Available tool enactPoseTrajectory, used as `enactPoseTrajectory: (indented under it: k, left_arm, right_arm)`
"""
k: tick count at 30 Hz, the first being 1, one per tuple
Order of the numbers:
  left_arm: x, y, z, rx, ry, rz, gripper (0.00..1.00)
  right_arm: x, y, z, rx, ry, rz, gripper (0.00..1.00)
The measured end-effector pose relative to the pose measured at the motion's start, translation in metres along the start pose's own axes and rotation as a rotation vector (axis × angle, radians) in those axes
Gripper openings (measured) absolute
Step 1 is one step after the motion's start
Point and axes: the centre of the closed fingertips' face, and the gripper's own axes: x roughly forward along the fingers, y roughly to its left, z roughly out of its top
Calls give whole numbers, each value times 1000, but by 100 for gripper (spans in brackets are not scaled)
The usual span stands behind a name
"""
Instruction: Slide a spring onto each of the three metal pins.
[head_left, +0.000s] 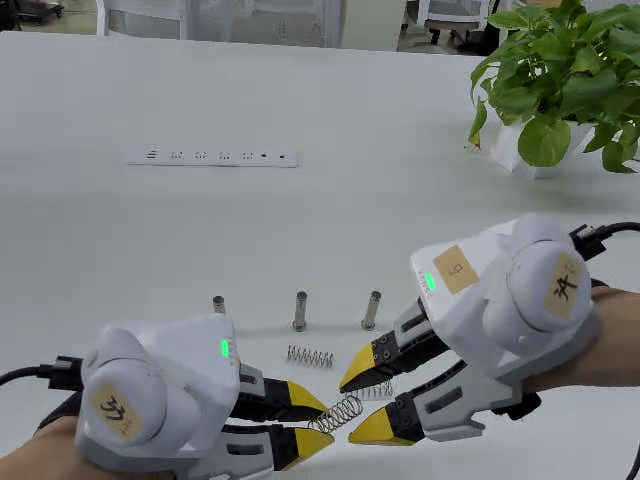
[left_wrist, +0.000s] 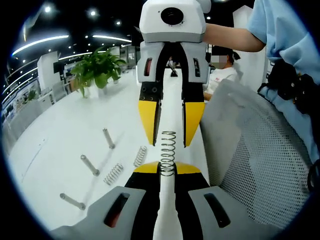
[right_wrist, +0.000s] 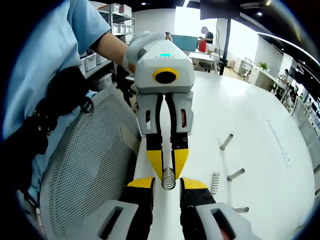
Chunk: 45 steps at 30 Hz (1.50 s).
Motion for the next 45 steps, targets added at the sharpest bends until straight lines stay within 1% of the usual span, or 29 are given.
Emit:
enactPoseTrajectory:
  k: [9,16,19,23,28,32,36,41,45]
  left_arm:
    - [3,1,6,2,-19,1,6]
    - [5,1,10,2,-31,-2,6]
    - [5,1,11,1,-37,-4,6]
    - [5,0,11,0,-36,-5,6]
    - [6,-1,10,-6,-30,-6,6]
    - [7,0,10,-12,-33,-1,6]
    - [7,0,11,-15,-34,1,6]
    - [7,-1,11,-19,-37,-2,6]
    - [7,0,10,-25,-41,3,6]
  right_arm:
    - [4,-3,-1,0,4,7,11]
    - [4,-2,-2,1,8,13,10]
    - [5,-2,-5,-4,19,14,9]
    - [5,-2,-4,3,14,17,8]
    - [6,-2,-6,4,26,25,8]
    - [6,-3,-3,23,10,24,7]
    - [6,-4,-3,29,9,25,7]
    - [6,-3,-4,23,17,36,7]
    - [6,-4,-5,10,22,35,7]
